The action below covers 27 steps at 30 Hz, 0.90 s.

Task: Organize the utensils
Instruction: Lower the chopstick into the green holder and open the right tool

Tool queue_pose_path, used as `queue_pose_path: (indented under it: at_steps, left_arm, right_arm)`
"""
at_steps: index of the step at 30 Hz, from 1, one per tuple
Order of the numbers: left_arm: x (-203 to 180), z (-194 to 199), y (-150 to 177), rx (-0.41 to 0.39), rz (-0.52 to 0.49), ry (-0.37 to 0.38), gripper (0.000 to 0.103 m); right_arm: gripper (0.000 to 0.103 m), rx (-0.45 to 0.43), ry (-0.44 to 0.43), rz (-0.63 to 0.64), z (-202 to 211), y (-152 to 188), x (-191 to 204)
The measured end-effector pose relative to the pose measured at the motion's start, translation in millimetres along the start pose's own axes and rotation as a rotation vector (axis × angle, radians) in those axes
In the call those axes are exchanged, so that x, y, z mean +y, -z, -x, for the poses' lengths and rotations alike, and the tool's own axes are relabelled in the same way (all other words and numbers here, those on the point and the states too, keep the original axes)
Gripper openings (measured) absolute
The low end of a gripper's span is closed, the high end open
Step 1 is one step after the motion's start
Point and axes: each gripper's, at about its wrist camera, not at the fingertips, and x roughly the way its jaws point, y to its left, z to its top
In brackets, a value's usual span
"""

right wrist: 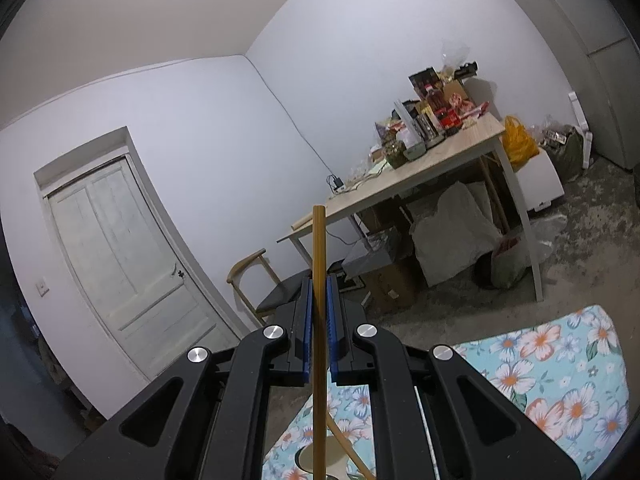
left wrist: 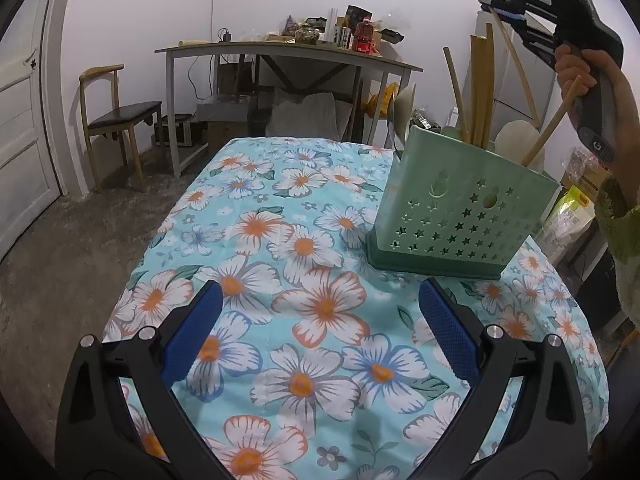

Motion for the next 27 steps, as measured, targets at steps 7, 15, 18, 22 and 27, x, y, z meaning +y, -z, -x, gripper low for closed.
queue_pose_path:
  at_steps: [7, 15, 18, 22, 27]
  left_arm:
    - [0.5, 0.4, 0.1, -0.001, -0.001, -0.003, 0.095]
    - [4.5, 4.1, -1.1, -0.003, 0.004, -0.007, 0.095]
    - [5.2, 7.9, -0.8, -0.013, 0.001, -0.01, 0.095]
    - [6.5, 15.6, -0.5, -0.017, 0.011, -0.01, 0.095]
    - [4.6, 27.4, 0.3, -0.027, 0.008, -0.008, 0.095]
  right_arm:
    - [0.007, 0.014, 0.017, -0.004, -5.7, 8.7, -4.4]
    - [0.01, 0.029, 0.044, -0.022, 5.7, 23.3, -7.6]
    - [0.01, 0.023, 0.047, -0.019, 17.2, 26.6, -7.6]
    - [0.01, 0.008, 0.05, -0.019, 35.7, 26.7, -5.8]
    - [0.01, -0.02, 0.05, -0.004, 64.6, 25.2, -0.1]
